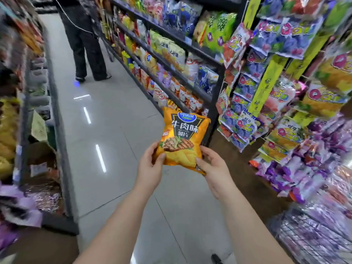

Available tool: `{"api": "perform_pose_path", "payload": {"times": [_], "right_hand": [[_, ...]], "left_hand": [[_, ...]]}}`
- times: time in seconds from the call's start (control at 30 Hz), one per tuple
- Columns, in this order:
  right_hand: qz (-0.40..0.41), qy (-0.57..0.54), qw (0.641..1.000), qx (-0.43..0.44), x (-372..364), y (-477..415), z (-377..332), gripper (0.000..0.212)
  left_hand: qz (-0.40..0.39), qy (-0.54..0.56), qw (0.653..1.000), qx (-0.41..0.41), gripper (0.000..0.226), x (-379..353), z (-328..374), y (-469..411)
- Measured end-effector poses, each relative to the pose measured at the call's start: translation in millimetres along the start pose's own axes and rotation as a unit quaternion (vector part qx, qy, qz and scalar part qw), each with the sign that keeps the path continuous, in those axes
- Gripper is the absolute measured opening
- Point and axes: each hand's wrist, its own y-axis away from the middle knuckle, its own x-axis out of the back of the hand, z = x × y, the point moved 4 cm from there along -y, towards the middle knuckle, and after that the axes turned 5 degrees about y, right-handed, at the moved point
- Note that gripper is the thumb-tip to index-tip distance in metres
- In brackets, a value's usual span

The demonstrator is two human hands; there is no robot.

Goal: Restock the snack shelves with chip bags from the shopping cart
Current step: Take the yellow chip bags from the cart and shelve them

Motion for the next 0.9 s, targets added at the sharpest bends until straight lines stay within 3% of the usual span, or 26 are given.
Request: {"api": "perform_pose_path", "payload": {"times": [0.17, 0.33, 0.9], "right_hand": [[0.019, 0.026, 0.999, 0.016, -70.6, -41.1, -9.1, 0.039], [-0.014, 0.064, 0.997, 0.047, -122.0, -110.3, -31.0, 0.038], [-0.101, 0.075, 0.972, 0.201, -280.1, -488.8, -211.4, 0.036]], "left_hand": [[0.027, 0.012, 1.000, 0.010, 0.040, 58.3, -3.3, -47.3], [0.060, 0.045, 0.997, 0.019, 0.039, 87.8, 4.3, -121.2], [0.164, -0.030, 0.981, -0.097, 0.033, 123.8, 121.6, -522.9]]}}
